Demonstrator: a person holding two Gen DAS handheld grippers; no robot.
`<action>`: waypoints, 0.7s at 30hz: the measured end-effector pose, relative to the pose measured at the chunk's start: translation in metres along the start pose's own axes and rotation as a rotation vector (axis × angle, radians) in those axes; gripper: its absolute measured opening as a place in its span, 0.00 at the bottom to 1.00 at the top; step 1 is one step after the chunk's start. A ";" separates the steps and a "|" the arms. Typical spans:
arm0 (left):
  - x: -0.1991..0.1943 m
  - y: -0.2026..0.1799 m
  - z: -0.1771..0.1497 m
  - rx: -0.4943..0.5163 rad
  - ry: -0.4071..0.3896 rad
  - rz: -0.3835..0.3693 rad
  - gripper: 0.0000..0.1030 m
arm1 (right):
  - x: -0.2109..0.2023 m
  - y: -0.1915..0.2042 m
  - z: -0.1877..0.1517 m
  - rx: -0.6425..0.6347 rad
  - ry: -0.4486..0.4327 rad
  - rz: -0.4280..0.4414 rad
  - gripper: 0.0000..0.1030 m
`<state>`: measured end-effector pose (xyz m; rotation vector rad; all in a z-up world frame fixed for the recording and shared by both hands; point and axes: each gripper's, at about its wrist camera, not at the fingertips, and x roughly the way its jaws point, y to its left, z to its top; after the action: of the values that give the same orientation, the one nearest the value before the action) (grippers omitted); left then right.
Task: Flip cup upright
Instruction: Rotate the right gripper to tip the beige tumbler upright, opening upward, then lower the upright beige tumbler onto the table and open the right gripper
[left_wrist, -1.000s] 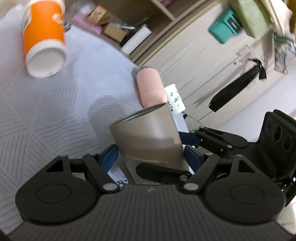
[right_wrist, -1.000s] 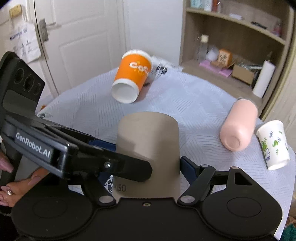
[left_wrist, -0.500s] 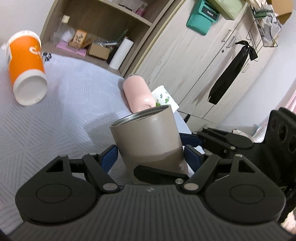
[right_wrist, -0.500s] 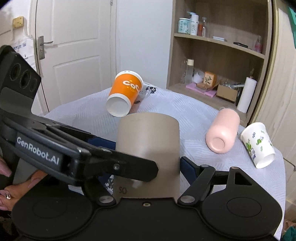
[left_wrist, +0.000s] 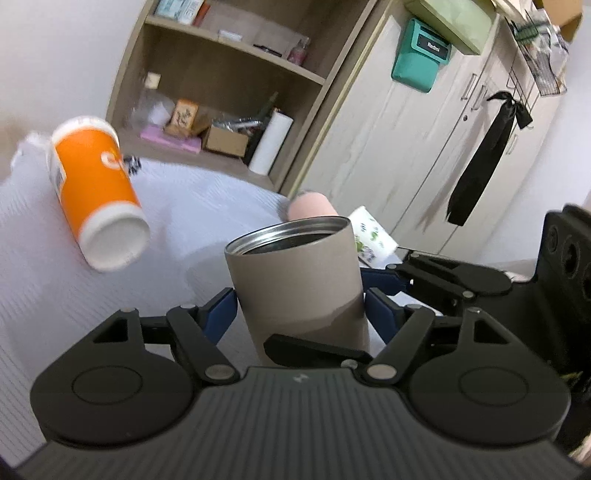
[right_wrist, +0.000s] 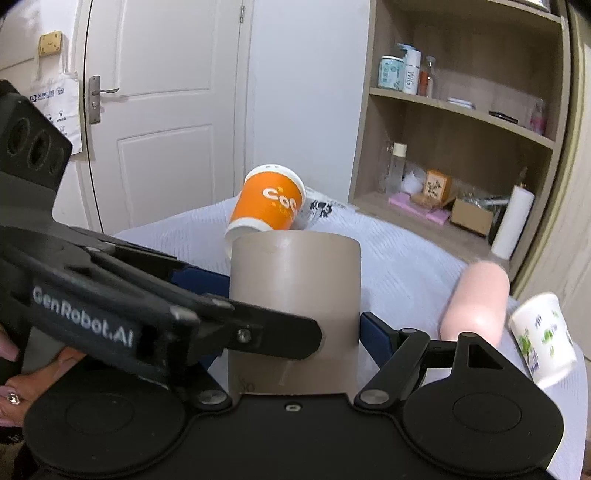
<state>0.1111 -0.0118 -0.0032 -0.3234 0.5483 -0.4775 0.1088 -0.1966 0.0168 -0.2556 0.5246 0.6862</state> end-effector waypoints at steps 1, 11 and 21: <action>0.001 0.003 0.002 -0.003 0.000 0.002 0.73 | 0.004 -0.001 0.002 0.000 -0.003 0.001 0.79; 0.010 0.007 0.023 0.123 -0.048 0.069 0.72 | 0.026 -0.007 0.004 0.006 -0.143 0.006 0.79; 0.026 -0.009 0.023 0.247 -0.036 0.032 0.69 | 0.029 -0.027 -0.011 0.071 -0.134 -0.007 0.79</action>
<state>0.1403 -0.0293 0.0081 -0.0872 0.4531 -0.5012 0.1419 -0.2058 -0.0064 -0.1435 0.4188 0.6720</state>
